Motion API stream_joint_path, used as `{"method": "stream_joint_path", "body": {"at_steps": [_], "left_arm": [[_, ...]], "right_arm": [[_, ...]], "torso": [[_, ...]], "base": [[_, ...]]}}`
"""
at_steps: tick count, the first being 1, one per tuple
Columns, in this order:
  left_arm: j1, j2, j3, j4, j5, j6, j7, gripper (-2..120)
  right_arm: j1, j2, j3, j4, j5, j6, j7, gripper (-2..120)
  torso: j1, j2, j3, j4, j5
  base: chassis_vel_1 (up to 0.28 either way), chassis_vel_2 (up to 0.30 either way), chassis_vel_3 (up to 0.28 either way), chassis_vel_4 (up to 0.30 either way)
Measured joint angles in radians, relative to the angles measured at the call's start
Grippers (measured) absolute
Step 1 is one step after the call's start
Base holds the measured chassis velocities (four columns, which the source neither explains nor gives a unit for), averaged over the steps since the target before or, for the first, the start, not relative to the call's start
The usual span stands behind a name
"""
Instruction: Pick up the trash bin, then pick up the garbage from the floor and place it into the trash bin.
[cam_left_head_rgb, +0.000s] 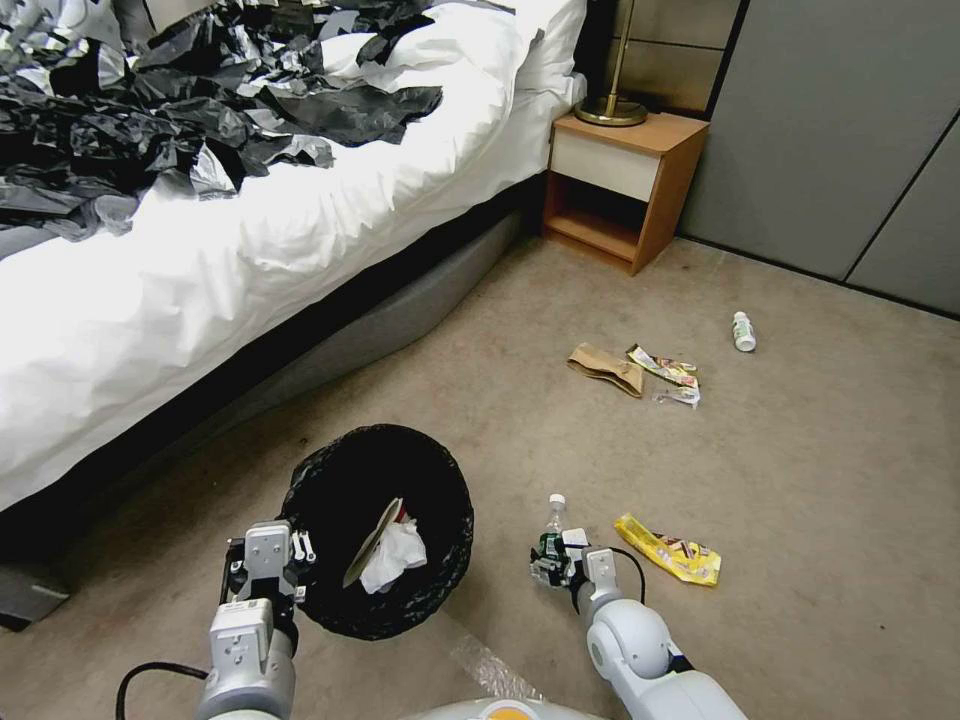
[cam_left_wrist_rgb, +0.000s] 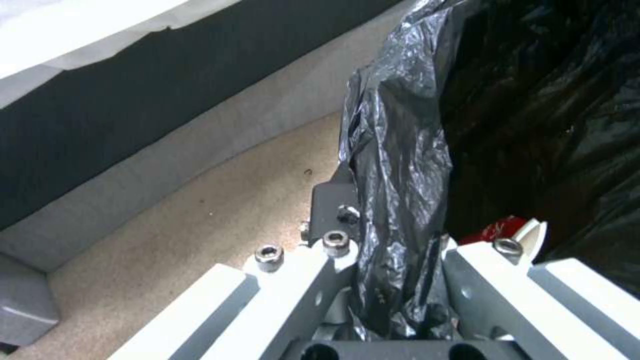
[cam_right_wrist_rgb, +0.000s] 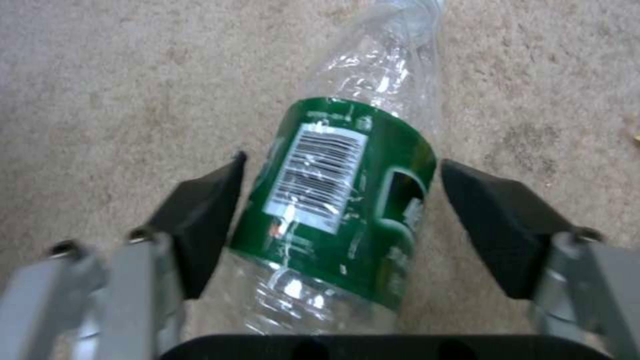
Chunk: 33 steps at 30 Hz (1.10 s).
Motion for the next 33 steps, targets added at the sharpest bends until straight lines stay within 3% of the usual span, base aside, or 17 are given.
{"method": "stream_joint_path", "body": {"at_steps": [3,10,16,23,25,26,28,29,32,33], "left_arm": [[0.002,-0.002,0.003,0.0,0.005,-0.004,0.0,1],[0.008,-0.003,0.005,0.0,0.01,-0.01,0.0,1],[0.007,-0.003,0.004,-0.001,0.01,-0.01,0.0,1],[0.005,-0.002,0.004,-0.002,0.008,-0.01,0.0,1],[0.005,-0.002,0.009,-0.002,0.002,-0.009,0.0,1],[0.005,-0.002,0.009,-0.002,0.002,-0.009,0.0,1],[0.006,-0.002,0.016,0.0,-0.002,-0.006,0.0,1],[0.006,-0.002,0.016,0.0,-0.002,-0.006,0.0,1],[0.006,0.0,0.028,0.001,-0.011,0.004,0.003,1],[0.006,0.0,0.028,0.001,-0.011,0.004,0.003,1]], "right_arm": [[-0.001,0.0,0.003,0.0,-0.002,0.007,0.0,52],[0.006,-0.004,0.009,-0.002,0.001,0.012,-0.002,30],[0.01,-0.005,0.012,-0.002,0.003,0.024,-0.003,18],[-0.003,-0.011,0.019,0.064,-0.004,0.064,0.0,18],[-0.037,-0.021,0.036,0.203,-0.028,0.16,-0.028,18],[-0.037,-0.021,0.036,0.203,-0.028,0.16,-0.028,18],[-0.077,-0.03,0.056,0.363,-0.098,0.346,-0.113,18],[-0.077,-0.03,0.056,0.363,-0.098,0.346,-0.113,18],[-0.118,-0.053,0.062,0.522,-0.088,0.502,-0.298,18],[-0.118,-0.053,0.062,0.522,-0.088,0.502,-0.298,18]], "torso": [[0.0,0.0,0.0,0.0,0.0],[0.0,0.0,0.0,0.0,0.0],[0.0,0.0,0.0,0.0,0.0],[0.0,0.0,0.0,0.0001,0.0],[0.0,0.0,0.0,0.0,-0.0001],[0.0,0.0,0.0,0.0,-0.0001],[0.0,0.0,0.0,0.0,-0.0001],[0.0,0.0,0.0,0.0,-0.0001],[0.0,0.0,0.0,0.0,-0.0002],[0.0,0.0,0.0,0.0,-0.0002]], "base": [[0.0,0.0,0.0,0.0],[0.0,0.0,0.0,0.0],[0.0,0.0,0.0,0.0],[0.0,0.0,0.0,0.0],[0.0,0.0,0.0,0.0],[0.0,0.0,0.0,0.0],[0.0,0.0,0.0,0.0],[0.0,0.0,0.0,0.0],[0.0,0.0,0.0,0.0],[0.0,0.0,0.0,0.0]]}}
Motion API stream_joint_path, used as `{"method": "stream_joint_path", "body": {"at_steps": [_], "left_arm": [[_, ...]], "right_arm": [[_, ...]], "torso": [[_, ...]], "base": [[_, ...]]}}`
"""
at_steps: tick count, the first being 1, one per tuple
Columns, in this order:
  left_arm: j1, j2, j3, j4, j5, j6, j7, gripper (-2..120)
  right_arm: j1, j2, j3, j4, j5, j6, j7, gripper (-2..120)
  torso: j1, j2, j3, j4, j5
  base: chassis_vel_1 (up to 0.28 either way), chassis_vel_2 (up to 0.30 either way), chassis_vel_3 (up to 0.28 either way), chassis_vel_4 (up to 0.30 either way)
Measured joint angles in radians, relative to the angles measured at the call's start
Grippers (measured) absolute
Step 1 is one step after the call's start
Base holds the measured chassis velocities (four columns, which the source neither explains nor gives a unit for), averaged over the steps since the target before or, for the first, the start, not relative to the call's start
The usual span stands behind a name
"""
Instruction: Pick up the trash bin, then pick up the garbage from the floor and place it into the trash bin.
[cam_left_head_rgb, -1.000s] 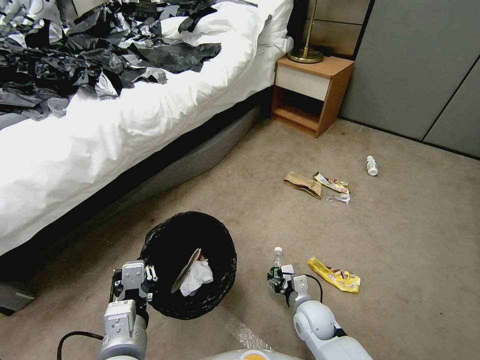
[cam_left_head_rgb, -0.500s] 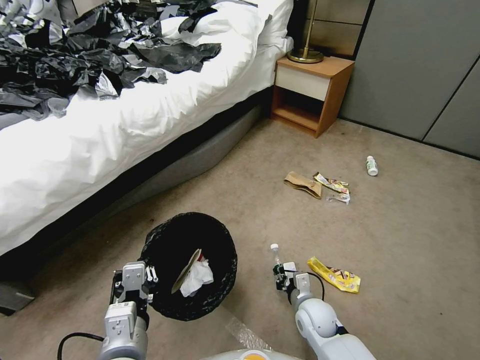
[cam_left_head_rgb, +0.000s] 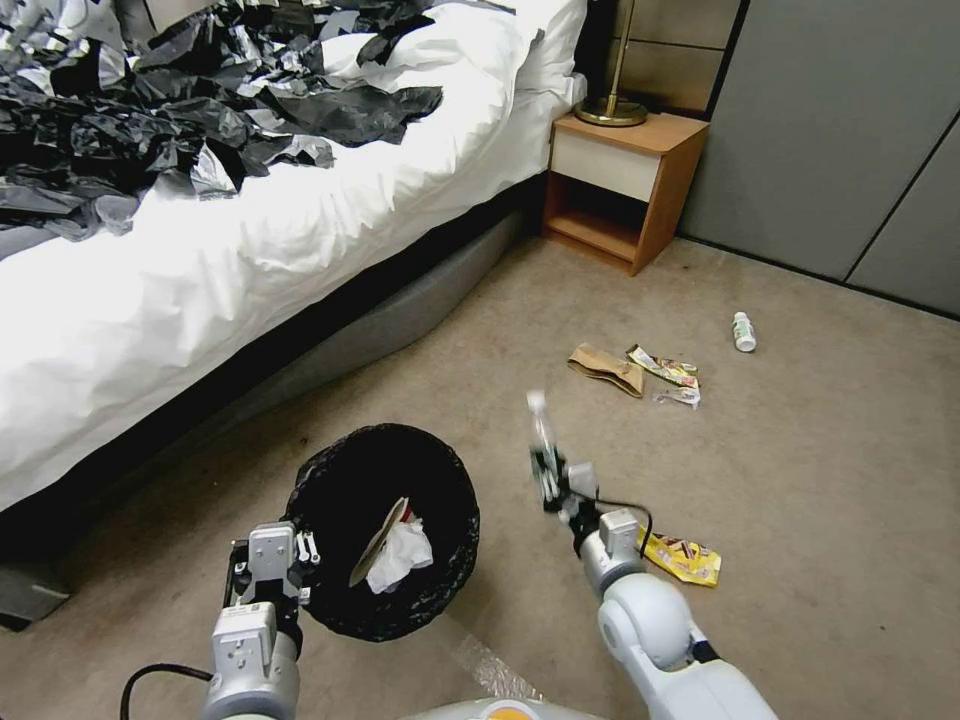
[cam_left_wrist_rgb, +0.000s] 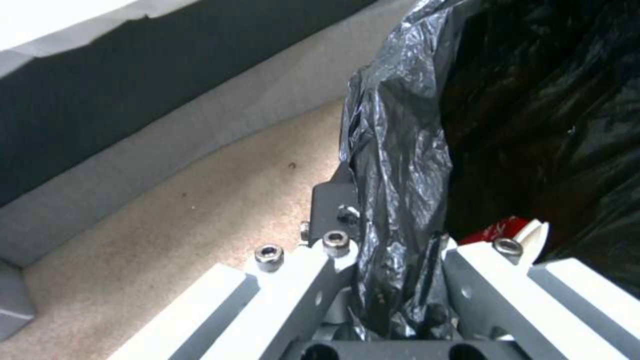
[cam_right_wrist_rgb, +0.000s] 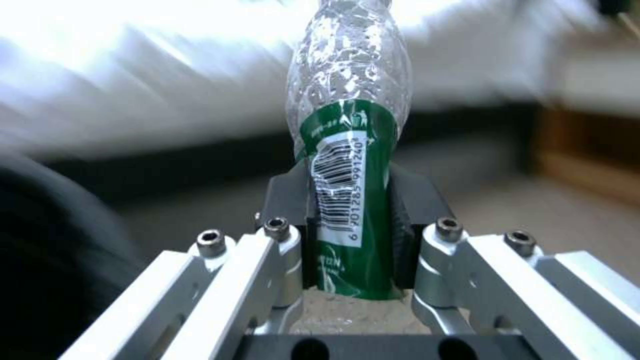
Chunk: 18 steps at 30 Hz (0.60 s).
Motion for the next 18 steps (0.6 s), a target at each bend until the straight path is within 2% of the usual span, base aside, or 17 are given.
{"method": "stream_joint_path", "body": {"at_steps": [2,3,6,12,18], "left_arm": [[-0.003,0.0,0.003,0.004,0.0,0.002,0.001,1],[-0.003,0.0,0.003,0.004,0.0,0.002,0.001,1],[-0.006,0.002,0.004,0.015,0.0,0.003,0.004,1],[-0.006,0.006,0.004,0.016,-0.005,0.005,0.004,1],[-0.006,0.004,0.015,0.011,-0.006,0.012,0.005,1]], "right_arm": [[-0.022,-0.015,-0.011,0.081,0.011,0.074,-0.113,18],[-0.022,-0.015,-0.011,0.081,0.011,0.074,-0.113,18],[-0.048,-0.029,-0.048,0.159,0.012,0.126,-0.22,18],[-0.064,-0.048,-0.099,0.162,-0.007,0.141,-0.254,18],[-0.062,-0.066,-0.157,0.098,-0.032,0.14,-0.254,18]], "torso": [[0.0,0.0,0.0,-0.0001,0.0],[0.0,0.0,0.0,-0.0001,0.0],[0.0,0.0,0.0,-0.0001,0.0],[0.0,0.0,0.0,0.0,0.0002],[0.0,0.0,0.0,0.0,0.0002]], "base": [[0.0,0.0,0.0,0.0],[0.0,0.0,0.0,0.0],[0.0,0.0,0.0,0.0],[0.0,0.0,0.0,0.0],[0.0,0.0,0.0,0.0]]}}
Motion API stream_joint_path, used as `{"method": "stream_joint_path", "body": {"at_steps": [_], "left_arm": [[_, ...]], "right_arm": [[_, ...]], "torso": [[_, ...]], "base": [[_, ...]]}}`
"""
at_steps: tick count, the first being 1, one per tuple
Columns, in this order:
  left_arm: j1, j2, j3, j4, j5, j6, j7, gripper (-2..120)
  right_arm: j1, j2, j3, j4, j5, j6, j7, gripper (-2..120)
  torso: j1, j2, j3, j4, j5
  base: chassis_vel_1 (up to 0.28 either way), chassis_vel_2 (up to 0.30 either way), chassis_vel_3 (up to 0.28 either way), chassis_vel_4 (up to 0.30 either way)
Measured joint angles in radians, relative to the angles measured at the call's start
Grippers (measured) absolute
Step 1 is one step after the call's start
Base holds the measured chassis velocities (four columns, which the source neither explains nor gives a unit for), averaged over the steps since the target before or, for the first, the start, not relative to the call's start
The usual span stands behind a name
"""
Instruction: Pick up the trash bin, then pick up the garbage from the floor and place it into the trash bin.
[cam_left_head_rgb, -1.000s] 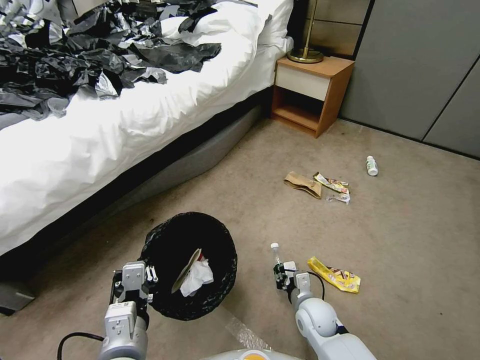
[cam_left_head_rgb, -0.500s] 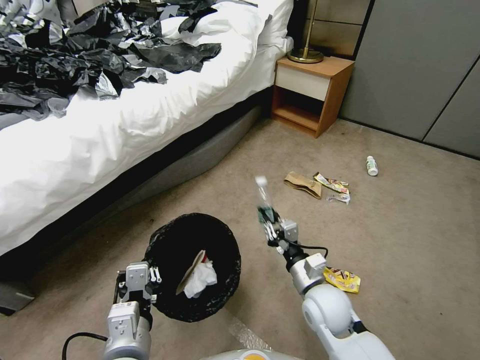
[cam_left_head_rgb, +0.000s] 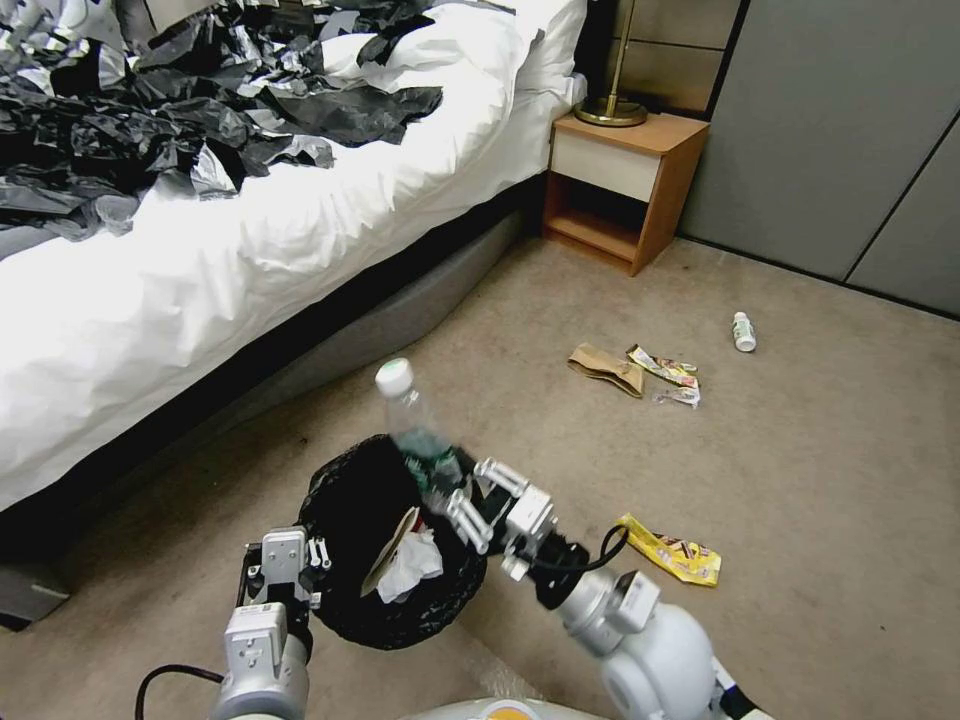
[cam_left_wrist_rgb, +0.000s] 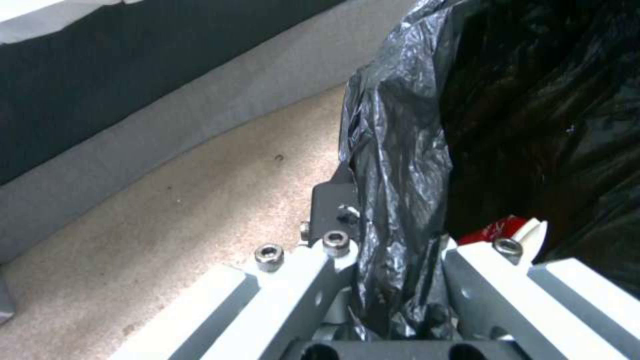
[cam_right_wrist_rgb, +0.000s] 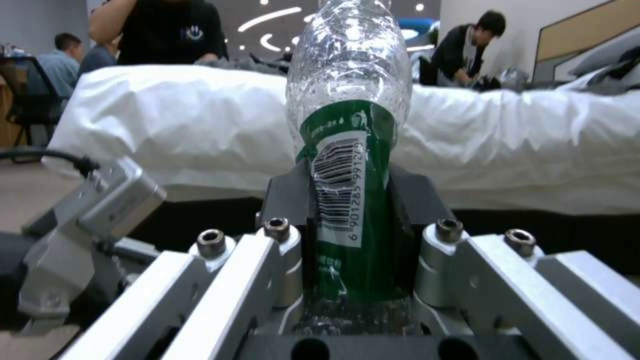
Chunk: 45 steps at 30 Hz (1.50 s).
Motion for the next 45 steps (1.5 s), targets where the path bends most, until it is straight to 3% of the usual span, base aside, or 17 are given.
{"method": "stream_joint_path", "body": {"at_steps": [17,38,45], "left_arm": [[0.008,-0.004,0.006,-0.016,0.002,0.001,0.001,1],[0.007,0.0,0.008,-0.025,0.001,0.004,0.004,1],[0.006,0.001,0.008,-0.026,0.001,0.005,0.004,1]], "right_arm": [[0.018,0.002,-0.037,-0.092,-0.026,-0.038,0.02,19],[-0.006,0.002,-0.031,-0.082,-0.054,-0.034,0.014,97],[-0.008,-0.001,-0.028,-0.075,-0.054,-0.032,0.013,100]], "torso": [[0.0,0.0,0.0,0.0,0.0],[0.0,0.0,0.0,0.0,0.0],[0.0,0.0,0.0,-0.0001,0.0]], "base": [[0.0,0.0,0.0,0.0],[0.0,0.0,0.0,0.0],[0.0,0.0,0.0,0.0]]}}
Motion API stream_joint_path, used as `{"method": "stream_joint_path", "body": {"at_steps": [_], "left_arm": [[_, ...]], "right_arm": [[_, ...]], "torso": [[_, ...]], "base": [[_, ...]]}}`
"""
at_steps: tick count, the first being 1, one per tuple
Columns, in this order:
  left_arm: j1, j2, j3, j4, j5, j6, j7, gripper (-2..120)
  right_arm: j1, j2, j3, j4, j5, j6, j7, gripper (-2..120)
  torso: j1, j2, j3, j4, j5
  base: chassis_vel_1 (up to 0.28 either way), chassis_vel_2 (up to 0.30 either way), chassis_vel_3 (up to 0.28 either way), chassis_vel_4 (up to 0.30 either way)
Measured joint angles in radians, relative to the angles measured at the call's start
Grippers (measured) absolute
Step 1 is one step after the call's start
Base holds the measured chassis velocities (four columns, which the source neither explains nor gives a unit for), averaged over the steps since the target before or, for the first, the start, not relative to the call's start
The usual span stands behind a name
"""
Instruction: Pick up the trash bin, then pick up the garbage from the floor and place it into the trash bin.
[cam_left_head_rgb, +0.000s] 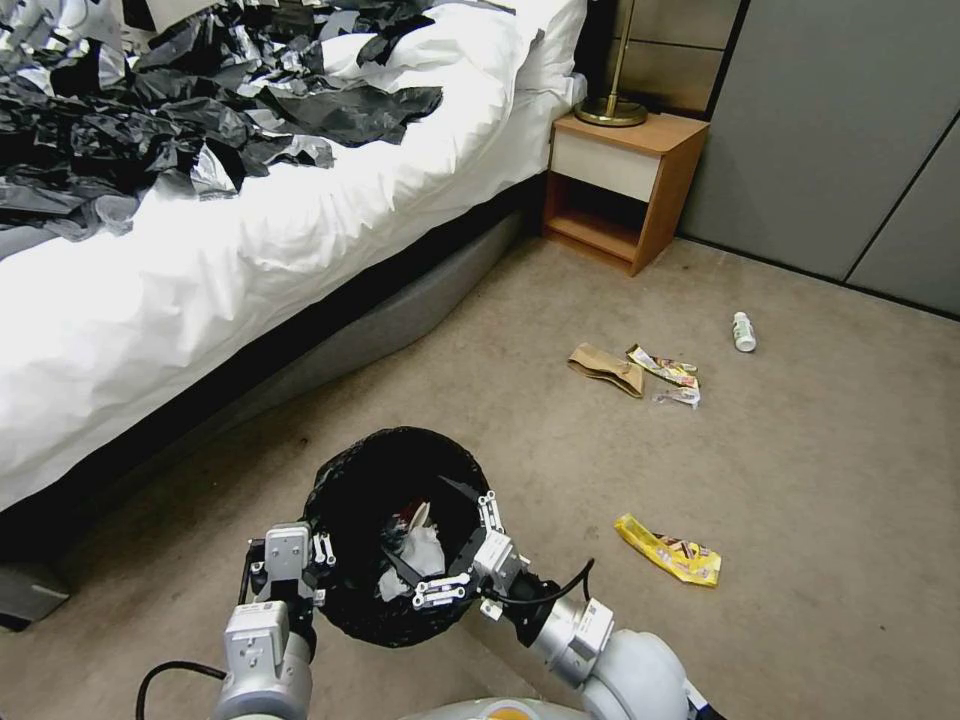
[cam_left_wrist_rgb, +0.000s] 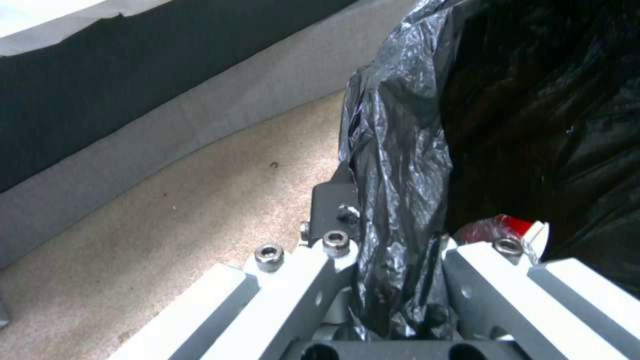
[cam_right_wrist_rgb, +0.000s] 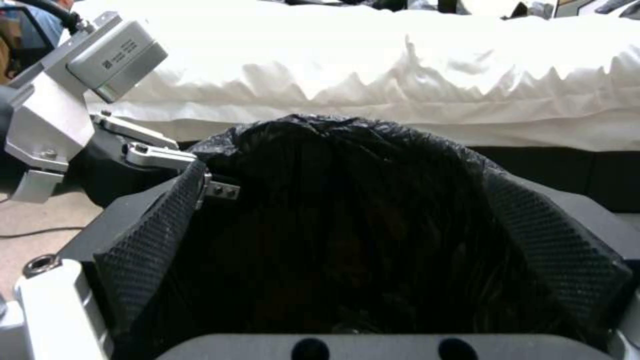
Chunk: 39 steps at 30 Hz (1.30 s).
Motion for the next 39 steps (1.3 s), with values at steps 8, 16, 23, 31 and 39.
{"method": "stream_joint_path", "body": {"at_steps": [8,16,23,31,39], "left_arm": [[-0.002,0.003,-0.003,0.016,0.002,0.001,0.0,1],[-0.008,0.005,-0.006,0.028,0.004,0.001,0.001,1],[-0.016,0.005,-0.019,0.033,-0.005,0.001,0.002,1],[-0.031,0.008,-0.022,0.035,-0.019,0.004,0.002,1],[-0.033,0.013,-0.024,0.035,-0.023,0.005,0.001,1]], "right_arm": [[0.016,0.009,0.035,0.124,0.005,0.016,0.021,100],[0.008,0.017,0.138,0.31,0.004,0.002,0.152,100],[-0.092,0.047,0.277,0.374,-0.066,-0.012,0.315,100],[-0.308,0.08,0.388,0.355,-0.093,0.087,0.402,100],[-0.416,0.114,0.406,0.296,-0.107,0.169,0.435,100]], "torso": [[0.0,0.0,0.0,0.0001,0.0],[0.0,0.0,0.0,0.0,-0.0001],[0.0,0.0,0.0,0.0001,0.0002],[0.0,0.0,0.0,-0.0001,0.0001],[0.0,0.0,0.0,0.0,0.0]], "base": [[0.0,0.0,0.0,0.0],[0.0,0.0,0.0,0.0],[0.0,0.0,0.0,0.0],[0.0,0.0,0.0,0.0],[0.0,0.0,0.0,0.0]]}}
